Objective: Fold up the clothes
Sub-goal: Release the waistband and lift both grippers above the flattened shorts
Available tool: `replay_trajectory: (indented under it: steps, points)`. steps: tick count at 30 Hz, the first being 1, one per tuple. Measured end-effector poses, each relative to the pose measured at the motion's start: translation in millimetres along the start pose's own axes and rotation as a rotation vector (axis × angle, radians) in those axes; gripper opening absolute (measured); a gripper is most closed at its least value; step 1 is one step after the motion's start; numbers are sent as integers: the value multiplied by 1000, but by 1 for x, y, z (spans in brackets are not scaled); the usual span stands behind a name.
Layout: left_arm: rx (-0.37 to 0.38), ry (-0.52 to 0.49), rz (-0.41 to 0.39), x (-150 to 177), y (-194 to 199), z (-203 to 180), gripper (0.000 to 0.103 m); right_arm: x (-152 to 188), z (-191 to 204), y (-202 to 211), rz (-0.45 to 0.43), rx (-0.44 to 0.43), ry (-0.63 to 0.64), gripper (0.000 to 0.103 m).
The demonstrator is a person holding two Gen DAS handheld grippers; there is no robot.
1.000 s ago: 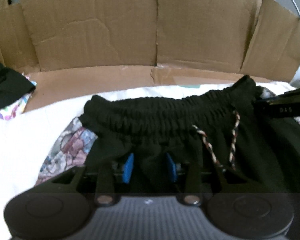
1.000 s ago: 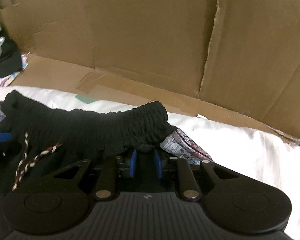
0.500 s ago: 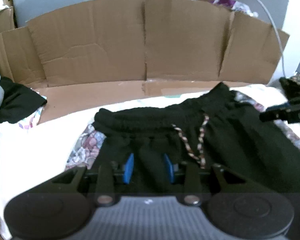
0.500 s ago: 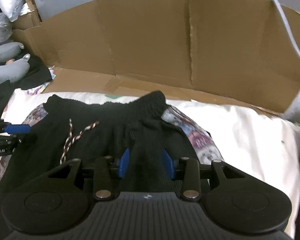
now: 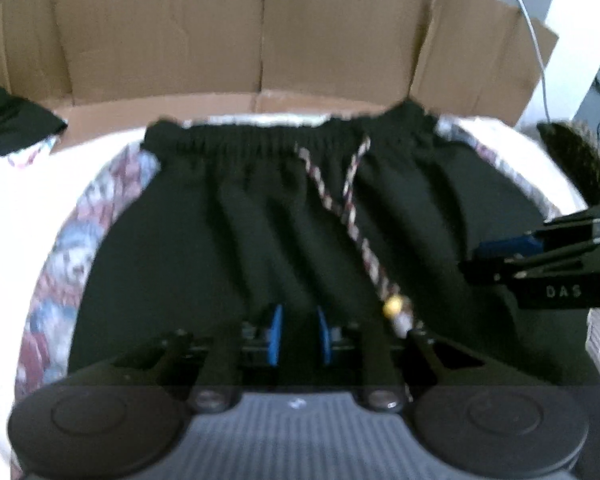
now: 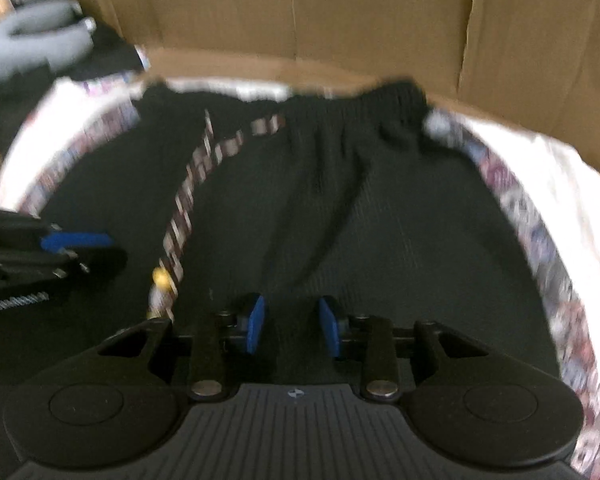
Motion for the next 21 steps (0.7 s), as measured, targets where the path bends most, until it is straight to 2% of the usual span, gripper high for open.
replay_trajectory:
  steps: [3, 7, 11, 15, 17, 21]
  points:
    - [9, -4, -12, 13, 4, 0, 21, 13, 2, 6, 5, 23, 26, 37]
    - [40, 4, 17, 28, 16, -2, 21, 30, 6, 18, 72, 30, 63, 37]
    - [83, 62, 52, 46, 32, -8, 20, 40, 7, 47, 164, 35, 82, 37]
    - [112, 90, 44, 59, 74, -16, 23, 29, 4, 107, 164, -58, 57, 43]
    - [122, 94, 46, 61, 97, -18, 23, 26, 4, 138, 152, -57, 90, 45]
    - [92, 108, 6, 67, 143, -9, 34, 27, -2, 193, 84, -84, 64, 47]
Point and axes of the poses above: each gripper's, at about its wrist camera, not at the fingertips, and y roughly against the way its jaws point, z to its left, x to its underside, the point moved 3 cm from there along -y, roughly the way its jaws point, and after that the axes turned 2 degrees about z, right-handed, at the moved point
